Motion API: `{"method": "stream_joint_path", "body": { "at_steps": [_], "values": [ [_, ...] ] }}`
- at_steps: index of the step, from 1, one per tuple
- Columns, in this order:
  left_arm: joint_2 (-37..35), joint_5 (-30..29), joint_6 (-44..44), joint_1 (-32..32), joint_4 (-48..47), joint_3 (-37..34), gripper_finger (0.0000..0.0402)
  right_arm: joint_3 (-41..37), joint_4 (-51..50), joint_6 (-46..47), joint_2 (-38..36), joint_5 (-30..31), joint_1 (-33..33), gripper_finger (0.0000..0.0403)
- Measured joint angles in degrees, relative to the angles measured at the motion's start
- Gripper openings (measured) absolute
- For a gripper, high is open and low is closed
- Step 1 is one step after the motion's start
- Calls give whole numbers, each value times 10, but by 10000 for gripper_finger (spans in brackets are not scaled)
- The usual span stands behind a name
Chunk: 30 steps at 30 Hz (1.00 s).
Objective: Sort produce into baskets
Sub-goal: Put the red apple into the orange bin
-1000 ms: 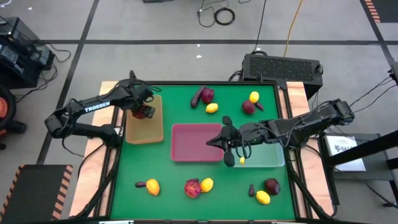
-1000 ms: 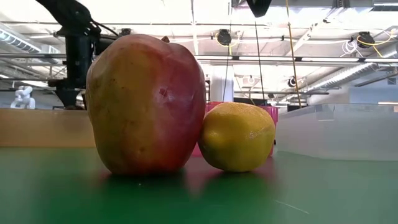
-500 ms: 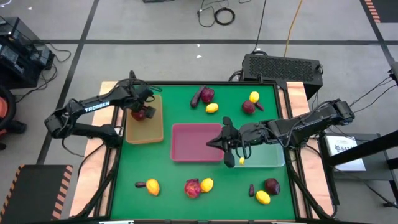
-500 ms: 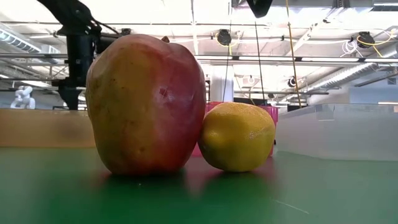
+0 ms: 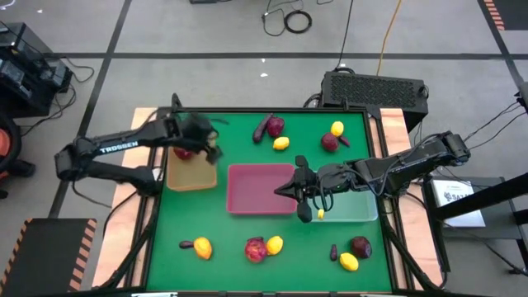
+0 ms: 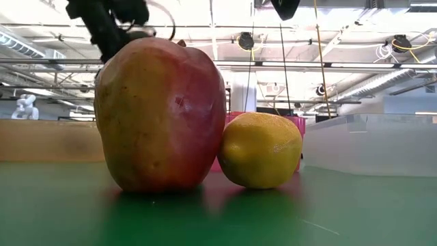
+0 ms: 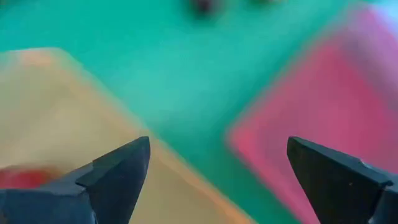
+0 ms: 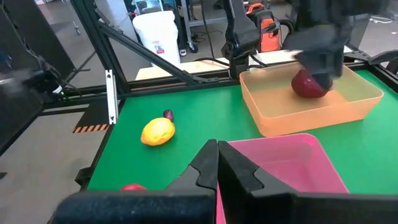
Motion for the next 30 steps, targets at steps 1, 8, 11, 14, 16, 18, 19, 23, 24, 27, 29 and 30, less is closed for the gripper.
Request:
{"method": "stream_joint_path", "body": {
  "at_steps": [1,8,11,14,16,18,19,23,24,27,29,30],
  "values": [
    [0,15,-2,-27,23,0,384,0,0,0,0,0,0,0],
    [2,7,-41,-208,210,0,384,0,-2,-15,0,0,0,0],
    [2,-19,-63,-265,239,0,384,0,-2,-17,0,0,0,0],
    [4,-31,-81,-318,235,11,384,0,-2,-17,0,0,0,0],
    [14,-47,-89,-352,239,23,384,0,-2,-17,0,0,0,0],
    [28,-52,-89,-383,234,40,384,0,-1,-17,0,0,0,0],
    [38,-54,-88,-395,237,54,384,0,1,-17,0,0,0,0],
    [89,-62,-51,-432,226,103,384,0,9,-17,0,0,0,0],
    [105,-65,-34,-439,221,116,384,0,9,-17,0,0,0,0],
    [146,-65,25,-458,212,145,384,0,8,-14,0,0,0,0],
    [171,-54,67,-468,213,159,384,0,8,-6,0,0,0,0],
    [183,-50,85,-472,212,165,384,0,8,0,0,0,1,0]
  ]
}}
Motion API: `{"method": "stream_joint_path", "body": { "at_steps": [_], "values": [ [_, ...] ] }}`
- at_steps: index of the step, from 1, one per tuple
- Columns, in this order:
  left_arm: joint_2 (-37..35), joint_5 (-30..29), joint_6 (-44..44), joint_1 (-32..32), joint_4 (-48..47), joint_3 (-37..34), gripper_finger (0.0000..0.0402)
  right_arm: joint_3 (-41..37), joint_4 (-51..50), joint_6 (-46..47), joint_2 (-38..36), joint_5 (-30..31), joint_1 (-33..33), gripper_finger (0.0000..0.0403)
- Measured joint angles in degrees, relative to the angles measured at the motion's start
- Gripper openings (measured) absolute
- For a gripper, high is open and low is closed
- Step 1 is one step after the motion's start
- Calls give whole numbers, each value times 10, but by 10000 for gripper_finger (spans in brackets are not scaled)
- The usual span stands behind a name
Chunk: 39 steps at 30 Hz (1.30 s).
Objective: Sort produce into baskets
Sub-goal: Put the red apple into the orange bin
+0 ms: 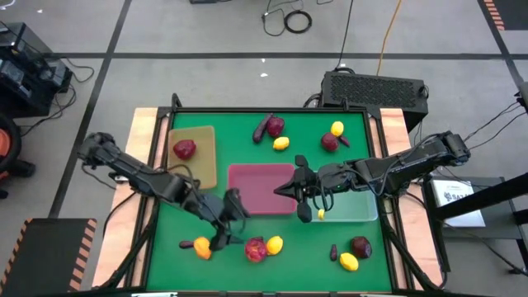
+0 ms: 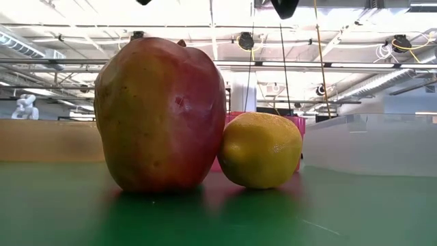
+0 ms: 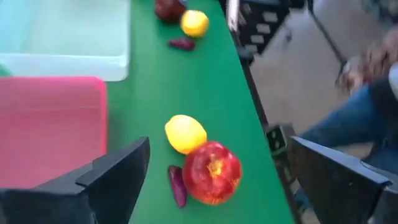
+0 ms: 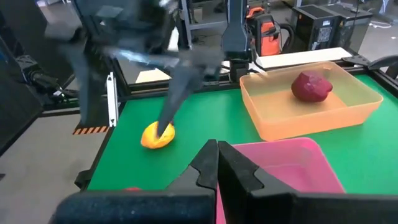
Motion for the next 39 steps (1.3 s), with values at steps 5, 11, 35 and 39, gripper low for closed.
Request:
{"method": "stream_joint_path", "body": {
  "at_steps": [5,11,35,39],
  "values": [
    [50,11,75,-15,2,15,384,0,-5,12,0,-3,13,0],
    [100,17,86,-30,17,15,384,0,-29,13,0,-3,35,0],
    [186,-2,85,-40,67,15,381,0,-107,-18,0,-1,43,0],
    [186,-5,97,-36,68,15,353,0,-107,-32,0,1,43,0]
  ]
}}
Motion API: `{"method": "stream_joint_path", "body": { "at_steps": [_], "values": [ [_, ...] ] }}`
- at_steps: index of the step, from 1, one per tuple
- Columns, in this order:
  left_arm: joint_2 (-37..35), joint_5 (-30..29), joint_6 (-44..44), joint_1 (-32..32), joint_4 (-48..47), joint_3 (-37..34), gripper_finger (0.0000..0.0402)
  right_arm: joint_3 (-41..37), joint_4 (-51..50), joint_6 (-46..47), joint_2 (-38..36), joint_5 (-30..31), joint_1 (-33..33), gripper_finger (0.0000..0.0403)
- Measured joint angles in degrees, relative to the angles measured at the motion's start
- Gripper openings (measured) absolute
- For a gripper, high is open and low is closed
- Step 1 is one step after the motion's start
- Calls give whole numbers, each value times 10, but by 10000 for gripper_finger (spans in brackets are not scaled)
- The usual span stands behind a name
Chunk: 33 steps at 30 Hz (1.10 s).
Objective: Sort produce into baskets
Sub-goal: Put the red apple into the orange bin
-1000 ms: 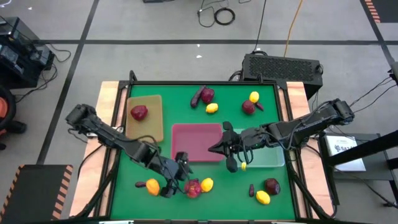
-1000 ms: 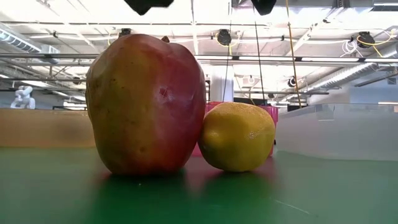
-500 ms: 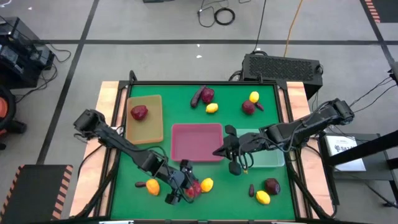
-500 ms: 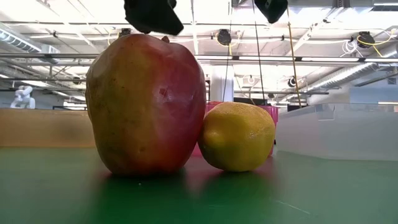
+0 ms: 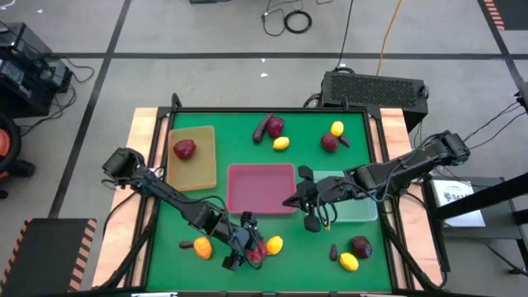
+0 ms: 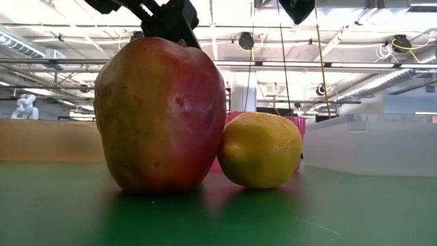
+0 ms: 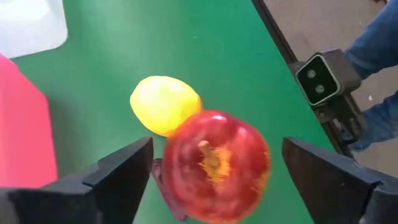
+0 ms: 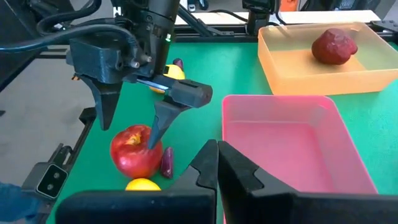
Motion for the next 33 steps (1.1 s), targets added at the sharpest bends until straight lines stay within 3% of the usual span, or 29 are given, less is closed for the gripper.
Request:
{"method": "stream_joint_path", "body": {
  "at_steps": [11,33],
  "values": [
    [0,2,14,8,-1,0,253,0,-1,-13,0,0,-3,0],
    [0,8,15,9,-1,-1,160,0,-1,-26,0,1,-14,0]
  ]
}}
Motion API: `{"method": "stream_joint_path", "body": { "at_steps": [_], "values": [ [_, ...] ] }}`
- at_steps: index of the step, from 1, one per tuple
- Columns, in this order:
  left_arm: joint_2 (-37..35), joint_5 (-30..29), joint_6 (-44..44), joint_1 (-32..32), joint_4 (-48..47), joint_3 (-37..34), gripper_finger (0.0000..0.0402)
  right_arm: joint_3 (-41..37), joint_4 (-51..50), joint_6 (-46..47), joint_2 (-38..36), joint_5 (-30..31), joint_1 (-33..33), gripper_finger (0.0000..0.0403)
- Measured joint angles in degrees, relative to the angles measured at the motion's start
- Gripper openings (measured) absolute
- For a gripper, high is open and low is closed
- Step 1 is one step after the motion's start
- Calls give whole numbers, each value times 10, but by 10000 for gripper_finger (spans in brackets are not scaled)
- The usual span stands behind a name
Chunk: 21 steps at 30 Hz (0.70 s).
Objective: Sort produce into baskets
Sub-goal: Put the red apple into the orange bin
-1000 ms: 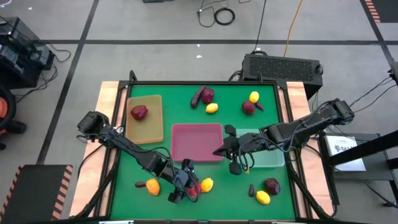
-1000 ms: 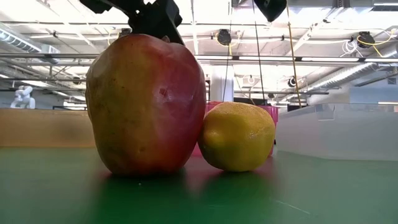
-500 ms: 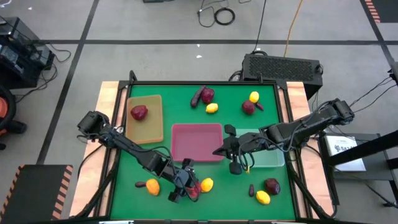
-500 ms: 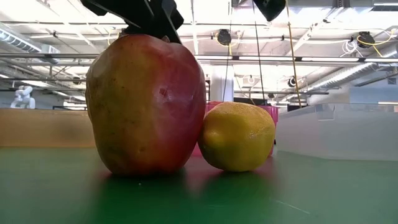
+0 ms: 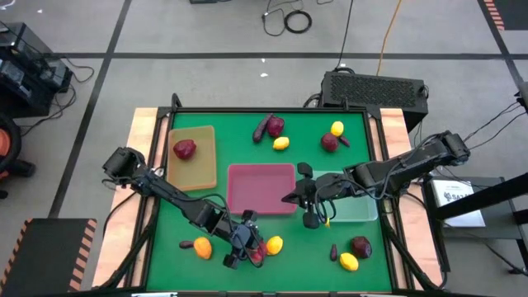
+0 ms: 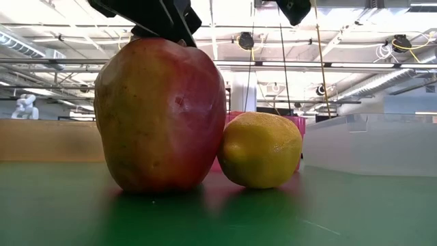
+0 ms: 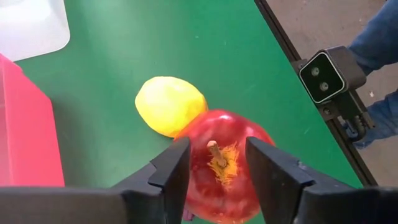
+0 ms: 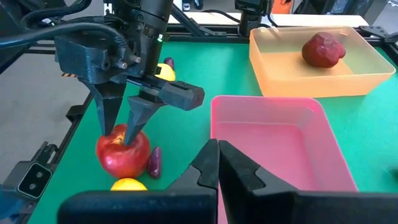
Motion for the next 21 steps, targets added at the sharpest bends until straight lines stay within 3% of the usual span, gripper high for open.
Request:
{"method": "stream_joint_path", "body": {
  "at_steps": [21],
  "values": [
    [0,12,0,8,30,-20,156,0,0,-5,0,1,-8,0]
  ]
}}
